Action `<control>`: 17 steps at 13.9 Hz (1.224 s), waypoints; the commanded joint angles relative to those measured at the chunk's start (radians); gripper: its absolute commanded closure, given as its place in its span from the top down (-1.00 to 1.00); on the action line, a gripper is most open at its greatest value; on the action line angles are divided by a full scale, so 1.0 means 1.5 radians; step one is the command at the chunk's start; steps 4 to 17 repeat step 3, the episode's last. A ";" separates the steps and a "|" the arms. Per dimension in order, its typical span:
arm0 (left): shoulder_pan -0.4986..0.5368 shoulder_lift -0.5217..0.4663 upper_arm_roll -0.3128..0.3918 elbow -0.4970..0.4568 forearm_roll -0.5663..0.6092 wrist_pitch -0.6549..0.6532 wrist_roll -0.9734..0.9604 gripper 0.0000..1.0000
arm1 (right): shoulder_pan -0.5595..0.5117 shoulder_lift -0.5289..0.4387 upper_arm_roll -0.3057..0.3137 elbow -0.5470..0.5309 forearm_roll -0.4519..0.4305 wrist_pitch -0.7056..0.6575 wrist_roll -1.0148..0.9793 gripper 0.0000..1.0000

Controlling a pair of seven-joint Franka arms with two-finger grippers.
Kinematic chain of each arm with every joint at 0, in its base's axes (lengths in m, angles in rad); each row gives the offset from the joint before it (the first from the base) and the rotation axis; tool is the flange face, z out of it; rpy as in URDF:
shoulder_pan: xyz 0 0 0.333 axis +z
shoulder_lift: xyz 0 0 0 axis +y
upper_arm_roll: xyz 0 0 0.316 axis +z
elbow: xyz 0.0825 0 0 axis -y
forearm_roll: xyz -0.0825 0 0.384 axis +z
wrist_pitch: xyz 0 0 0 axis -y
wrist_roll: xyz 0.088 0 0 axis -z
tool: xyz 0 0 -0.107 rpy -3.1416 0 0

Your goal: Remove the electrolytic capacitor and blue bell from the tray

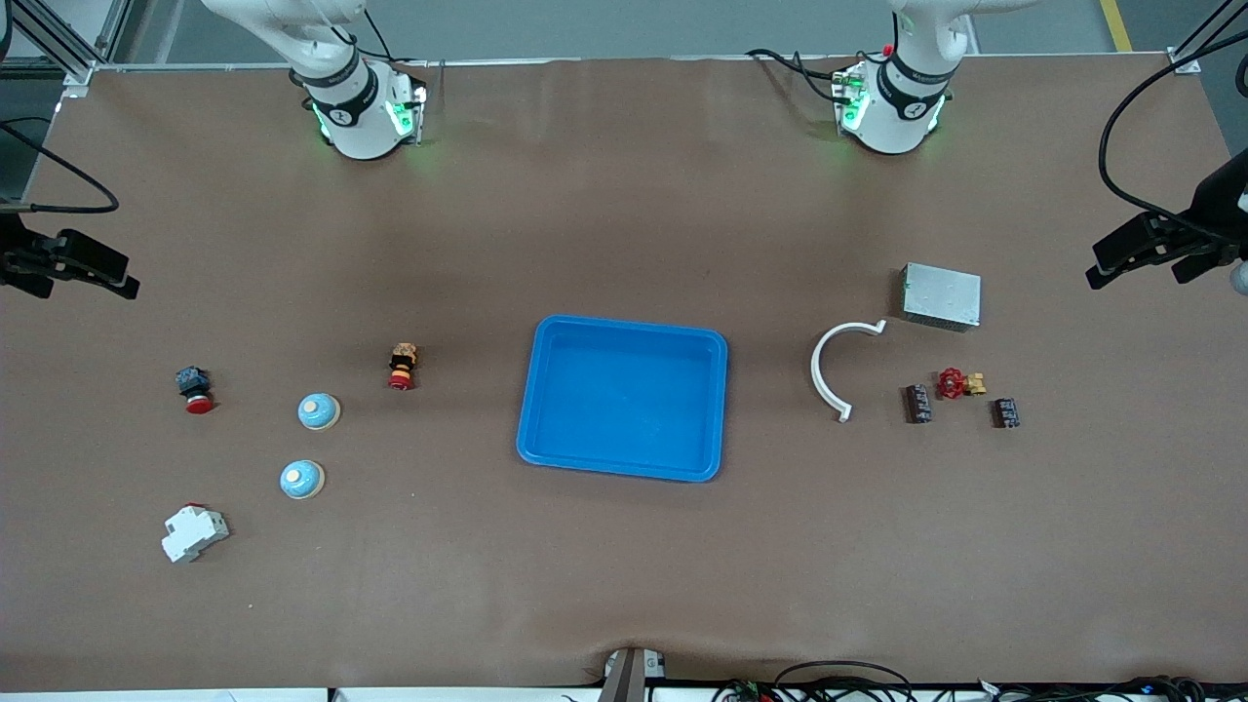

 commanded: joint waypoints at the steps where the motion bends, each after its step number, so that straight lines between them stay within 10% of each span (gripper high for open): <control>1: 0.002 -0.014 -0.002 -0.010 0.005 0.006 0.009 1.00 | -0.003 -0.020 0.000 -0.020 0.003 0.007 -0.004 1.00; 17: 0.002 -0.013 -0.002 -0.010 0.005 0.007 0.009 1.00 | -0.004 -0.020 0.000 -0.020 0.004 0.011 -0.004 1.00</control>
